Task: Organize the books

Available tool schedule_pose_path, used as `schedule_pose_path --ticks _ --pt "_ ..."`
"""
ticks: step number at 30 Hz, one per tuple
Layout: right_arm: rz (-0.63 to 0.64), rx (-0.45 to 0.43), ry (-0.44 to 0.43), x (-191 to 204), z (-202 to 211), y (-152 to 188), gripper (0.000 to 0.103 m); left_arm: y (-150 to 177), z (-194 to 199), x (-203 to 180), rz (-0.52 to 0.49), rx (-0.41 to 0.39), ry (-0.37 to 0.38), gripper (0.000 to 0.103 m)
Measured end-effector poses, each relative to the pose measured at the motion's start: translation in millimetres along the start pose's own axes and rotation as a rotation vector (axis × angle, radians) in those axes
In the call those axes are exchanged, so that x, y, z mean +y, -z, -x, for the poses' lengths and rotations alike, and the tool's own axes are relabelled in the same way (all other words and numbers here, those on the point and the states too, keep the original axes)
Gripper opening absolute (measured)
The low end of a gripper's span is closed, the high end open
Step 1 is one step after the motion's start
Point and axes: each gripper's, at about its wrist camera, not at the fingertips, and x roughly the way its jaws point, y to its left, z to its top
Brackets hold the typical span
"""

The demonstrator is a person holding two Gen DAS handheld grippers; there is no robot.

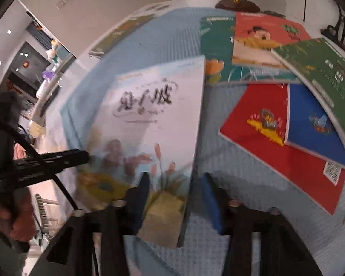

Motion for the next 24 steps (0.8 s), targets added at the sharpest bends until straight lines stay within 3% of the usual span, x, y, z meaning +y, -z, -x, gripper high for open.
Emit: schedule_pose_path --ticks 11,13,18,19,21,22,24 --pt "0.048 0.004 -0.034 4.1 12.3 13.9 0.038 7.2 -5.6 -5.1 0.029 0.013 0.074 0.034" --pt "0.032 -0.001 -0.045 4.0 10.6 12.0 0.039 8.6 3.1 -2.2 0.052 0.011 0.144 0.034" --pt "-0.026 -0.012 -0.126 -12.6 13.0 13.3 0.039 6.5 42.6 1.1 0.114 -0.068 0.441 0.034" --pt "-0.032 -0.012 -0.133 -13.7 13.0 13.3 0.039 4.6 42.6 -0.5 0.122 -0.072 0.461 0.034" --pt "-0.03 -0.008 -0.135 -13.9 12.9 12.3 0.039 2.4 34.1 -6.9 0.101 -0.079 0.376 0.034" --pt "-0.027 -0.007 -0.133 -13.1 12.8 12.3 0.039 2.9 23.4 -10.6 0.079 -0.065 0.304 0.03" --pt "-0.022 -0.01 -0.13 -12.3 12.9 13.4 0.039 6.1 2.3 -12.0 0.074 -0.016 0.279 0.016"
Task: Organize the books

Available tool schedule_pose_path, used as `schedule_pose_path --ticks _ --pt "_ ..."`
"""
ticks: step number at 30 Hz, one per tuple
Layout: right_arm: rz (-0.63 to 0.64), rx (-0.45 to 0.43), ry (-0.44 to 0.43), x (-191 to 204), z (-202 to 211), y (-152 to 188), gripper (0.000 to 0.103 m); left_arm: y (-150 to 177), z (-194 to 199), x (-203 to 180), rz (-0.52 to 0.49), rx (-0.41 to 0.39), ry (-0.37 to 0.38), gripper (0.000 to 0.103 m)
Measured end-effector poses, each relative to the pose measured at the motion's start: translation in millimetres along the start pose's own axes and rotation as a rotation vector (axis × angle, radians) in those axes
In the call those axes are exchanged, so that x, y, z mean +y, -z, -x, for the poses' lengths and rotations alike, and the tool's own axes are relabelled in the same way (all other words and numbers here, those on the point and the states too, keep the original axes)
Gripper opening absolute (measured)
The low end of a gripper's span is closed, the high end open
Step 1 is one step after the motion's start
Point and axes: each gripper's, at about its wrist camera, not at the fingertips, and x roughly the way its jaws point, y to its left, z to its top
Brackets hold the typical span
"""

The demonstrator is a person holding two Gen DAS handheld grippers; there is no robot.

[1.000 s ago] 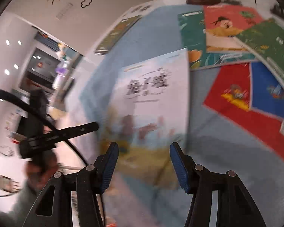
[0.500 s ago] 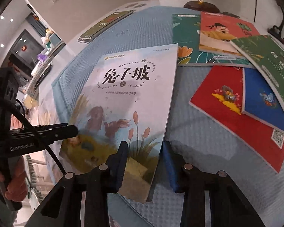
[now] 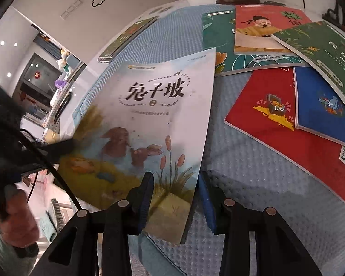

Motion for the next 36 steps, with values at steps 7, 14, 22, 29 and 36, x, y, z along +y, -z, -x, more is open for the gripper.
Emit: schedule_pose_path --ticks 7,14,22,29,36 --pt "-0.047 0.053 -0.04 -3.4 2.3 -6.0 0.041 -0.6 -16.2 1.7 0.111 -0.014 0.106 0.01" --pt "-0.264 0.066 -0.274 -51.8 21.1 -2.4 0.062 -16.6 -4.0 -1.1 0.223 -0.005 0.393 0.01" --pt "-0.437 0.041 -0.532 -61.2 -2.1 4.5 0.044 -16.2 -19.7 9.8 0.331 0.034 0.474 0.01" --pt "-0.314 -0.013 -0.42 -34.4 12.6 1.5 0.022 -15.5 -19.9 4.3 0.225 0.058 0.259 0.01" --pt "-0.027 -0.098 -0.174 41.9 33.3 -13.0 0.022 -33.5 -1.2 -37.5 -0.01 0.002 0.09 0.01"
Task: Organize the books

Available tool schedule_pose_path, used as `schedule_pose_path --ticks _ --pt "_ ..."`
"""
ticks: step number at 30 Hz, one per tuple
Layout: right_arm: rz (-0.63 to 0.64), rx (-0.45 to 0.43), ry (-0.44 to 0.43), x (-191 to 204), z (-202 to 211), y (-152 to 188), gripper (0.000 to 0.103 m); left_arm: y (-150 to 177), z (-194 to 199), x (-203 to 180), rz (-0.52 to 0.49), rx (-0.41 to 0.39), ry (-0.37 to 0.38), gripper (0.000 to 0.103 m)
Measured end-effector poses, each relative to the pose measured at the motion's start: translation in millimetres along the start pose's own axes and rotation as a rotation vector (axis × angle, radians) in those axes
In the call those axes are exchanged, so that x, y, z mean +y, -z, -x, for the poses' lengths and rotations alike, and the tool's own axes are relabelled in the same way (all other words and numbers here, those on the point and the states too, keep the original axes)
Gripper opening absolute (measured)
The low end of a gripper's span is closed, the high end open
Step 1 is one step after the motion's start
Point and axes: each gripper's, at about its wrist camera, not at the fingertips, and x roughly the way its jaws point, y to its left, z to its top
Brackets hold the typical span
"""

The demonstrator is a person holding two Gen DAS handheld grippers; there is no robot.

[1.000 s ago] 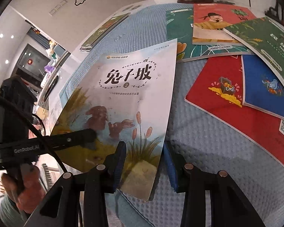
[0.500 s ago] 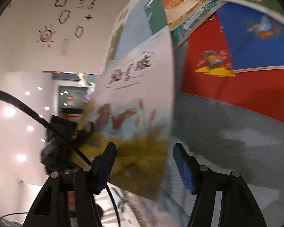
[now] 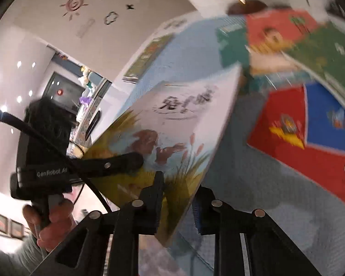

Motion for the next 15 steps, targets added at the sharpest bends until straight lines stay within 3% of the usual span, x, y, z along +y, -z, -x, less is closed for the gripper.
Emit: schedule_pose_path --ticks 7,11,15 --pt "0.073 -0.076 0.098 46.3 -8.5 -40.5 0.023 -50.1 30.6 21.8 -0.088 -0.005 0.055 0.011" --pt "0.074 -0.118 0.105 72.8 -29.2 -81.6 0.024 -98.5 58.3 42.9 -0.14 -0.031 0.084 0.011" --pt "0.1 -0.152 0.119 105.3 -76.6 -136.3 0.024 -161.7 82.6 77.7 -0.185 -0.061 0.074 0.011"
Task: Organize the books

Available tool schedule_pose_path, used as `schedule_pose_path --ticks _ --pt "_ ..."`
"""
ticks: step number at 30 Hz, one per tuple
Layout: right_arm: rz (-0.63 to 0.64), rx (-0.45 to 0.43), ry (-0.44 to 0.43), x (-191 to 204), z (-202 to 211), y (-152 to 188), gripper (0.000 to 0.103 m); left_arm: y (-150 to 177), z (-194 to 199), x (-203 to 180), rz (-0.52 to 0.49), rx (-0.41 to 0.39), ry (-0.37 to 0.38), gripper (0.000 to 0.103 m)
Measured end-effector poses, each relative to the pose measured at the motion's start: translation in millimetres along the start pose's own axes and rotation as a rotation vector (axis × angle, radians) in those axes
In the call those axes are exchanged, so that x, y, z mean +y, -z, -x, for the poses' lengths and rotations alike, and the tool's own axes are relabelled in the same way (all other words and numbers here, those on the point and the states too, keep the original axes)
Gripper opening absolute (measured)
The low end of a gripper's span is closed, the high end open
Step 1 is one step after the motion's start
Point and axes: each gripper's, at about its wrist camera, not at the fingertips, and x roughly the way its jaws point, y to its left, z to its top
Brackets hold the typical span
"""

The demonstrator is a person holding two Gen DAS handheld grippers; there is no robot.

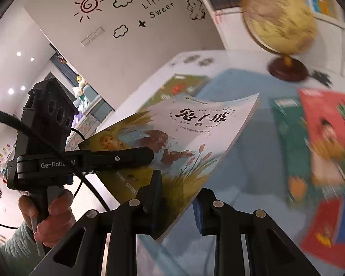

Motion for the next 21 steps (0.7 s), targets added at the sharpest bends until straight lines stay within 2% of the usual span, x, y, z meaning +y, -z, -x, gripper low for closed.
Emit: schedule_pose_path --ticks 5,11,15,18,21 --pt "0.022 -0.039 0.032 25.8 -76.3 -56.5 0.024 -78.7 11.2 58.3 -0.043 -0.029 -0.031 0.011" --pt "-0.019 -0.043 0.083 31.3 -145.9 -98.3 0.024 -137.7 -12.1 111.4 -0.032 0.01 -0.036 0.011" --pt "-0.087 -0.036 0.099 23.7 -172.9 -109.4 0.025 -153.9 -27.4 132.3 -0.023 0.035 -0.048 0.013" --pt "-0.135 -0.024 0.099 18.0 -179.7 -107.5 0.025 -153.2 -32.9 148.4 0.017 0.058 -0.048 0.023" --pt "-0.14 0.009 0.117 19.2 -192.1 -102.6 0.025 -150.1 -37.1 165.1 0.048 0.084 -0.061 0.024"
